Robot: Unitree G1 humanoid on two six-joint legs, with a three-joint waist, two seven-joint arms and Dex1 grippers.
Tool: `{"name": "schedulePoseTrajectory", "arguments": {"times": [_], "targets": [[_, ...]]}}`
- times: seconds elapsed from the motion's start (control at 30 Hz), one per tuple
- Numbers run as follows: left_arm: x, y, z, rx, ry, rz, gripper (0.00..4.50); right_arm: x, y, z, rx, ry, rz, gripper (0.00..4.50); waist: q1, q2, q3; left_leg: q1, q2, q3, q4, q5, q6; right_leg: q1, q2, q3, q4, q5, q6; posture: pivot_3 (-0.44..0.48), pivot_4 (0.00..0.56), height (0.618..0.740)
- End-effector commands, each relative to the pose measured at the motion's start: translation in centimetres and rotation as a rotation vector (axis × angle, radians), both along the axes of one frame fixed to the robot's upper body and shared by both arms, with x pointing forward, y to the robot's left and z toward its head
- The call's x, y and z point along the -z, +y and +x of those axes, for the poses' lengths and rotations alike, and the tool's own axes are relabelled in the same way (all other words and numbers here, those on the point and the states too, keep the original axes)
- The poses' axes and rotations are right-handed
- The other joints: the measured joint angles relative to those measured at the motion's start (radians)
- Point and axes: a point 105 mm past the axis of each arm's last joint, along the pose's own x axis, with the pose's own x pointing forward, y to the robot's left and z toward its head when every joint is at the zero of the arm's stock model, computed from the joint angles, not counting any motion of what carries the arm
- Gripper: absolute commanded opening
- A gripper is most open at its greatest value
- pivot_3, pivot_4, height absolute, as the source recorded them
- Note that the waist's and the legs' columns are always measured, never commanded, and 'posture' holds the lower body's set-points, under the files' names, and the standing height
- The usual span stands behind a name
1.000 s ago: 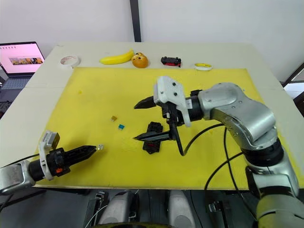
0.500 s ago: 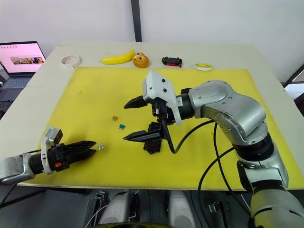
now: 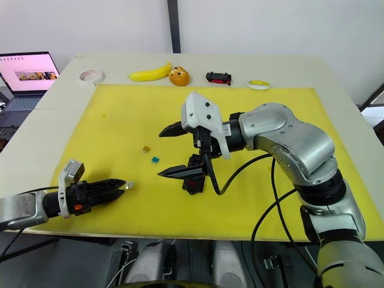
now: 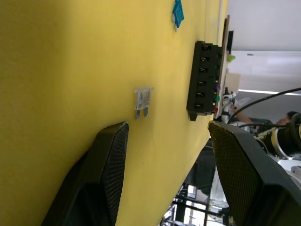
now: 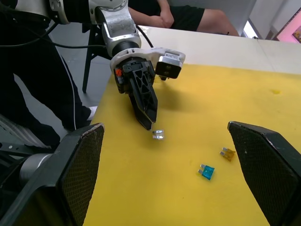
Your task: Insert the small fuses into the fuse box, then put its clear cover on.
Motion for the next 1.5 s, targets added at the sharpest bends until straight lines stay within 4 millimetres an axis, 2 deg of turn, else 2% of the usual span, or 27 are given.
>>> {"name": "schedulePoseTrajectory", "arguments": {"times": [0.03,0.43,0.7,1.03,1.07,1.1,1.5], "targets": [[0.5,-0.3,0.4,0.000,-0.015,0.035,2.84,-0.8,0.1,-0.4,-0.004,-0.062,0.016,4.50,0.001,0.000,0.000,0.000,0.000,0.000,0.000,0.000,0.000,0.000,0.000,0.000,0.000,0.000,0.000,0.000,0.150,0.737],[1.1,-1.2,1.6,-0.019,-0.053,0.042,2.84,-0.8,0.1,-0.3,0.005,-0.070,0.020,4.50,0.023,0.001,-0.001,0.002,-0.002,-0.001,0.000,0.000,0.000,0.003,-0.002,0.000,-0.002,0.000,-0.001,0.000,0.150,0.737],[0.8,-1.9,2.4,-0.028,-0.077,0.011,2.84,-0.8,0.1,-0.3,0.009,-0.072,0.022,4.50,0.025,0.002,-0.001,0.002,-0.005,-0.003,0.000,0.000,0.000,0.005,-0.005,-0.003,-0.002,0.000,-0.001,0.000,0.150,0.737],[1.0,-2.0,2.4,-0.018,-0.074,0.012,2.84,-0.6,0.0,-0.2,0.015,-0.076,0.018,4.50,0.025,0.002,-0.001,0.002,-0.006,-0.004,0.000,0.000,0.000,0.006,-0.007,-0.003,-0.003,-0.001,-0.001,0.000,0.150,0.737],[1.1,-2.1,2.3,-0.016,-0.074,0.011,2.32,-0.6,0.0,-0.2,0.015,-0.077,0.017,4.50,0.025,0.002,-0.001,0.002,-0.006,-0.004,0.000,0.000,0.000,0.006,-0.007,-0.004,-0.003,-0.001,-0.001,0.000,0.150,0.737],[1.1,-2.3,2.2,-0.009,-0.076,0.007,2.03,-0.6,0.0,-0.2,0.015,-0.079,0.015,4.50,0.024,0.002,-0.001,0.002,-0.006,-0.004,0.000,0.000,0.000,0.006,-0.007,-0.004,-0.003,-0.001,-0.001,0.000,0.150,0.737],[1.6,-2.2,1.5,0.015,-0.128,0.079,2.03,-0.5,0.0,-0.3,0.009,-0.094,0.003,4.50,0.020,0.002,-0.001,0.002,-0.006,-0.004,-0.001,0.000,0.000,0.005,-0.008,-0.004,-0.004,-0.001,-0.002,0.000,0.150,0.737]]}}
